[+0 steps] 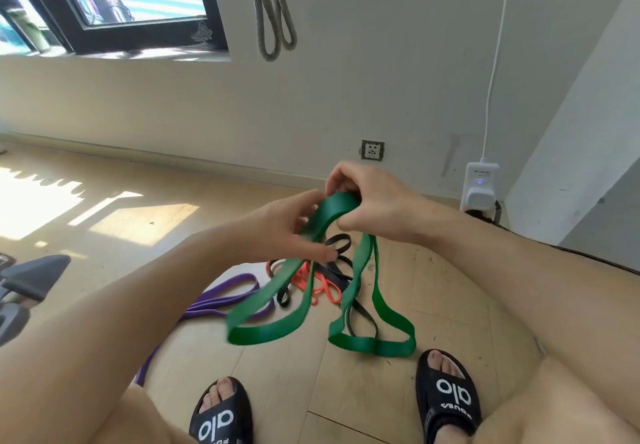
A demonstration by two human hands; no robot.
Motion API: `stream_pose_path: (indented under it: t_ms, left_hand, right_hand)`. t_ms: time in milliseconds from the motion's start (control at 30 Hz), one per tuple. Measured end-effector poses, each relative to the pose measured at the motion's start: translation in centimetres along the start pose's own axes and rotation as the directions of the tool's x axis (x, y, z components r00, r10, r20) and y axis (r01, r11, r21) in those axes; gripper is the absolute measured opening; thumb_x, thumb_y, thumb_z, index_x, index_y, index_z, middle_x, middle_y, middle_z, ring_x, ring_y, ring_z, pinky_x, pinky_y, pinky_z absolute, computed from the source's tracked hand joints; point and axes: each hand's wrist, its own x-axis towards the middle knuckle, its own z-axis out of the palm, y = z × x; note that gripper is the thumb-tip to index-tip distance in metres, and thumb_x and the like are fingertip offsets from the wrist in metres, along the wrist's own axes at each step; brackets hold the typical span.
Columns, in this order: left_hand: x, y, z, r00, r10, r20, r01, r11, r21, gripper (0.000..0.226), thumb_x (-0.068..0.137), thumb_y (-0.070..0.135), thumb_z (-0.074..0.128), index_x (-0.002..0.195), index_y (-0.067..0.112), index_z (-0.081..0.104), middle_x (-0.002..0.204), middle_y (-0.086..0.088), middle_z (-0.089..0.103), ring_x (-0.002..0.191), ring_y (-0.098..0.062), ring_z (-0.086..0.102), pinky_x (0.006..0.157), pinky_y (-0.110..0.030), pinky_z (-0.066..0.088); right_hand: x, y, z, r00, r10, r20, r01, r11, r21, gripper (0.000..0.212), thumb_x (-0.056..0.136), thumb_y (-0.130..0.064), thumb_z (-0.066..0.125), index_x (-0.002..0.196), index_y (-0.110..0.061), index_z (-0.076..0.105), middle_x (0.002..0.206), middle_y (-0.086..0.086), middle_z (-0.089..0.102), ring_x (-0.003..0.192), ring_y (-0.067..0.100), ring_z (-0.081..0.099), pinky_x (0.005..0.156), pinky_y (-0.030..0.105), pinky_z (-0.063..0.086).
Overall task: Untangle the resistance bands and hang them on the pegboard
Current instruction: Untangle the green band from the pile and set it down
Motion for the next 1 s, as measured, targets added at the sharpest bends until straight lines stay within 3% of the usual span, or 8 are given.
stream_pose_path:
  t_ms: [133, 267, 433, 533, 667, 767, 900, 1000]
  left_hand:
    - [0.4, 0.3, -0.7, 0.992, 0.058, -0.111, -0.053, 0.997, 0.048, 0.026, 0.077, 0.046, 0.074, 0.092, 0.027, 0.063, 0.072, 0.01, 0.058, 0.068, -0.014, 0.057, 0.07, -0.036, 0.048]
    - [-0.4, -0.2, -2.3, 0.995, -0.004, -0.102, 0.02, 0.987, 0.162, 0.024, 0.088, 0.035, 0.076, 0.072, 0.034, 0.059, 0.063, 0.006, 0.055, 0.06, -0.015, 0.057, 0.063, -0.04, 0.048]
    - [-0.6, -0.6, -2.9, 0.995, -0.038, -0.089, 0.049, 0.991, 0.127, 0.021, 0.09, 0.036, 0.075, 0.077, 0.027, 0.06, 0.066, 0.0, 0.057, 0.067, -0.026, 0.069, 0.067, -0.042, 0.056]
    - [-0.5, -0.5, -1.7, 0.997, -0.06, 0.04, 0.055, 0.99, 0.132, 0.015, 0.086, 0.043, 0.077, 0.084, 0.043, 0.062, 0.071, 0.01, 0.065, 0.071, -0.016, 0.067, 0.071, -0.041, 0.054]
    - [0.3, 0.7, 0.3, 0.999, 0.027, 0.026, -0.026, 0.999, -0.026, 0.037, 0.078, 0.048, 0.079, 0.11, 0.045, 0.06, 0.096, 0.005, 0.073, 0.093, -0.023, 0.071, 0.091, -0.051, 0.056]
    - [0.7, 1.6, 0.3, 0.992, 0.093, -0.084, -0.093, 0.996, -0.001, 0.033, 0.077, 0.048, 0.075, 0.106, 0.041, 0.061, 0.086, 0.001, 0.065, 0.084, -0.027, 0.064, 0.084, -0.055, 0.055]
    - [0.1, 1.0, -0.9, 0.998, 0.048, -0.051, -0.046, 0.998, 0.05, 0.021, 0.083, 0.04, 0.076, 0.093, 0.027, 0.062, 0.076, -0.001, 0.057, 0.069, -0.02, 0.053, 0.069, -0.045, 0.047]
    - [-0.1, 0.8, -1.2, 0.999, 0.036, 0.014, -0.035, 0.999, -0.005, 0.016, 0.09, 0.023, 0.076, 0.101, 0.019, 0.065, 0.084, -0.01, 0.061, 0.078, -0.03, 0.061, 0.078, -0.049, 0.054]
  right_hand:
    - [0.2, 0.2, 0.0, 1.0, -0.008, 0.006, 0.008, 1.0, 0.03, 0.041, 0.068, -0.004, 0.071, 0.098, -0.027, 0.055, 0.088, 0.004, 0.07, 0.074, 0.022, 0.063, 0.066, 0.04, 0.052]
    - [-0.3, 1.7, -1.5, 0.993, 0.074, 0.092, -0.057, 0.983, -0.175, 0.039, 0.074, -0.006, 0.074, 0.101, -0.027, 0.055, 0.089, -0.005, 0.064, 0.076, 0.011, 0.059, 0.062, 0.024, 0.046]
    - [-0.7, 3.1, -2.8, 0.981, 0.181, 0.064, -0.174, 0.979, -0.107, 0.036, 0.076, -0.008, 0.076, 0.1, -0.025, 0.055, 0.088, 0.001, 0.064, 0.079, 0.018, 0.059, 0.067, 0.033, 0.049]
    - [-0.6, 1.9, -2.4, 0.992, 0.128, 0.001, -0.128, 0.99, 0.057, 0.037, 0.072, 0.0, 0.074, 0.098, -0.021, 0.058, 0.084, 0.003, 0.064, 0.07, 0.015, 0.055, 0.063, 0.032, 0.045]
    - [0.0, 0.1, -0.8, 0.998, 0.065, -0.025, -0.06, 0.988, 0.139, 0.042, 0.068, 0.007, 0.07, 0.098, -0.019, 0.058, 0.078, 0.004, 0.064, 0.064, 0.013, 0.053, 0.061, 0.032, 0.044]
    - [0.4, -0.3, -0.4, 0.997, 0.064, -0.034, -0.057, 0.983, 0.173, 0.043, 0.068, 0.007, 0.071, 0.098, -0.02, 0.056, 0.076, 0.003, 0.066, 0.063, 0.012, 0.054, 0.062, 0.031, 0.045]
    - [0.2, -0.2, -1.4, 0.996, 0.088, 0.031, -0.093, 0.975, 0.201, 0.045, 0.073, 0.002, 0.078, 0.105, -0.019, 0.055, 0.089, 0.006, 0.073, 0.074, 0.014, 0.067, 0.073, 0.037, 0.056]
    - [0.0, -0.3, -1.5, 0.996, 0.064, 0.07, -0.077, 0.977, 0.2, 0.043, 0.073, 0.002, 0.08, 0.106, -0.014, 0.057, 0.088, 0.008, 0.077, 0.074, 0.018, 0.071, 0.078, 0.045, 0.059]
